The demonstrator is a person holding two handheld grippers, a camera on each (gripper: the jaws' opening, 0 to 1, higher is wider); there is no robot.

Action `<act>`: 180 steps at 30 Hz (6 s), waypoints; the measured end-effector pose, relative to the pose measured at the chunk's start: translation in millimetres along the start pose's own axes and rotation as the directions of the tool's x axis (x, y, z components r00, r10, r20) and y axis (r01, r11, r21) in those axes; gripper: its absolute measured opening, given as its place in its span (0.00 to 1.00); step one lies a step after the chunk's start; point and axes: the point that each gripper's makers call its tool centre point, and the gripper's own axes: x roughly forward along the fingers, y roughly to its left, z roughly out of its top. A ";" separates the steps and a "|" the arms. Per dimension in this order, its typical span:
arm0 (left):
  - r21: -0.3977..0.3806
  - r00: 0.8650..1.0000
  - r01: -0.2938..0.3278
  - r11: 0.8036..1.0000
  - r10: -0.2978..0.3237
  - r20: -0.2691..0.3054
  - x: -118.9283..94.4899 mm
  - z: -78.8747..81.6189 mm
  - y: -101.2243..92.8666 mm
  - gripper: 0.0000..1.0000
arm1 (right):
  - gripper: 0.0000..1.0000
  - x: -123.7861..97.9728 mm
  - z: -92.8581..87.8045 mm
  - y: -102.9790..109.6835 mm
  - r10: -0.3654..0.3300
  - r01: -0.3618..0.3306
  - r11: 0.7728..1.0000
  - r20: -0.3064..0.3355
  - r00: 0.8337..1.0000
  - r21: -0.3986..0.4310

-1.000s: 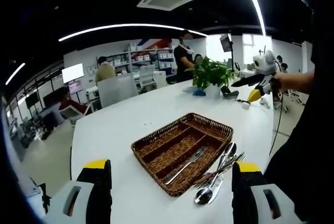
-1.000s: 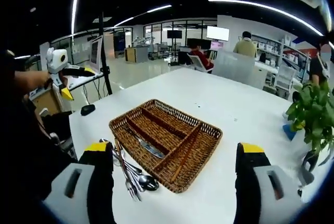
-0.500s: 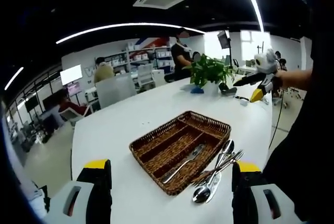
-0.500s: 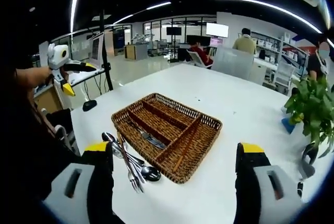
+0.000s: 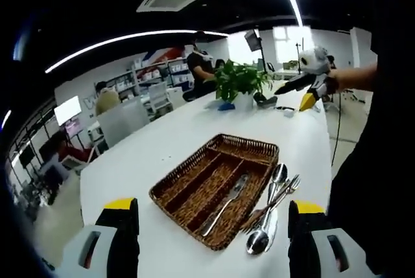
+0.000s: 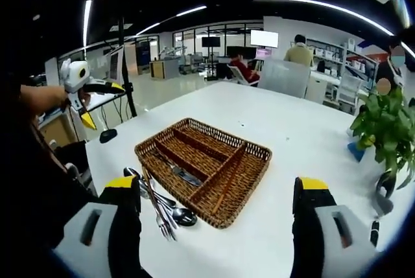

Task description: Arrange the knives, forks, and spoons in their matching storage slots by inserting each utensil handle-first until every utensil is classified and aligned in the correct compartment

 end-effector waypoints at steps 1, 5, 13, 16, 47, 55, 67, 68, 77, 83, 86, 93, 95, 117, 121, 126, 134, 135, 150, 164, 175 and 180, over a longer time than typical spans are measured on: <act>0.010 1.000 0.022 1.000 -0.022 -0.006 6.9 -3.4 -3.1 1.00 | 1.00 -0.1 -1.2 -0.1 -0.001 0.001 1.000 -0.002 1.000 0.003; 0.028 0.997 0.070 0.997 -0.070 -0.017 23.9 -6.8 -13.0 1.00 | 1.00 -1.0 -3.9 -0.4 -0.006 0.006 1.000 -0.002 1.000 0.011; 0.084 0.980 0.190 0.978 -0.183 -0.080 44.9 -20.5 -44.6 0.87 | 0.99 -3.2 -8.5 -0.9 -0.017 0.017 0.999 -0.001 1.000 0.034; 0.046 0.965 0.249 0.967 -0.244 -0.095 50.2 -26.2 -57.9 0.76 | 0.99 -3.3 -8.3 -0.9 -0.017 0.017 0.999 0.003 1.000 0.038; 0.357 0.875 0.446 0.821 -0.316 -0.367 108.3 -87.5 -89.9 0.30 | 0.99 -4.3 -17.9 -1.5 -0.011 0.011 0.998 -0.005 1.000 0.066; 0.373 0.873 0.448 0.813 -0.307 -0.379 117.4 -91.4 -88.8 0.18 | 0.99 -4.9 -21.3 -3.0 -0.012 0.013 0.997 -0.015 1.000 0.070; 0.361 0.865 0.458 0.812 -0.314 -0.392 124.1 -91.4 -86.2 0.05 | 0.99 -2.0 -20.0 -2.4 -0.003 0.004 0.998 -0.025 1.000 0.056; 0.360 0.864 0.460 0.811 -0.315 -0.393 124.0 -91.3 -86.3 0.05 | 0.99 -1.7 -19.6 -2.0 -0.001 0.002 0.999 -0.025 1.000 0.055; 0.265 0.834 0.495 0.828 -0.366 -0.414 116.2 -90.5 -91.3 0.04 | 0.99 2.4 -16.0 -2.6 0.003 -0.002 0.999 -0.018 1.000 0.052; 0.267 0.820 0.521 0.811 -0.388 -0.422 113.1 -91.9 -96.2 0.08 | 0.99 3.1 -17.1 -1.2 0.006 -0.005 0.999 -0.019 1.000 0.053; 0.299 0.815 0.530 0.793 -0.380 -0.437 116.0 -94.7 -96.2 0.18 | 0.99 2.8 -17.9 -0.4 0.007 -0.005 0.999 -0.020 1.000 0.053; 0.308 0.801 0.549 0.777 -0.384 -0.460 121.3 -98.1 -97.8 0.16 | 0.98 0.6 -20.5 -0.4 0.000 0.001 0.998 -0.023 1.000 0.058; 0.338 0.799 0.555 0.760 -0.374 -0.471 121.9 -98.3 -96.0 0.14 | 0.98 -0.1 -20.3 -0.8 -0.003 0.004 0.998 -0.023 1.000 0.058; 0.286 0.793 0.568 0.772 -0.420 -0.441 111.8 -87.2 -100.0 0.04 | 0.98 -0.8 -19.0 1.9 -0.010 0.011 0.998 -0.019 1.000 0.062; 0.251 0.788 0.575 0.779 -0.445 -0.425 106.3 -83.0 -103.2 0.04 | 0.98 0.2 -17.2 3.2 -0.006 0.007 0.998 -0.016 1.000 0.059; 0.183 0.775 0.585 0.790 -0.478 -0.412 99.8 -78.4 -107.4 0.03 | 0.98 0.5 -15.1 4.8 0.000 0.001 0.999 -0.011 1.000 0.054; 0.172 0.769 0.590 0.789 -0.483 -0.419 95.2 -80.6 -111.0 0.03 | 0.98 -1.0 -15.4 5.0 0.000 0.001 0.999 -0.009 1.000 0.053; 0.172 0.765 0.593 0.786 -0.483 -0.426 96.2 -83.3 -112.9 0.03 | 0.98 -1.5 -15.4 5.1 0.000 0.001 0.999 -0.008 1.000 0.052; 0.231 0.765 0.593 0.771 -0.450 -0.462 107.4 -99.7 -111.2 0.08 | 0.98 -6.5 -18.9 1.1 -0.012 0.013 0.998 -0.018 1.000 0.056; 0.285 0.779 0.572 0.769 -0.399 -0.484 114.5 -110.4 -107.0 0.06 | 0.98 -2.7 -18.3 4.5 -0.003 0.004 0.999 -0.024 1.000 0.047; 0.231 0.769 0.591 0.773 -0.455 -0.448 103.1 -98.4 -109.0 0.04 | 0.98 -2.8 -15.4 1.8 -0.005 0.006 0.999 -0.016 1.000 0.050; 0.225 0.773 0.592 0.774 -0.466 -0.431 97.4 -91.5 -110.9 0.03 | 0.97 -0.4 -14.6 3.7 0.001 0.000 0.999 -0.012 1.000 0.048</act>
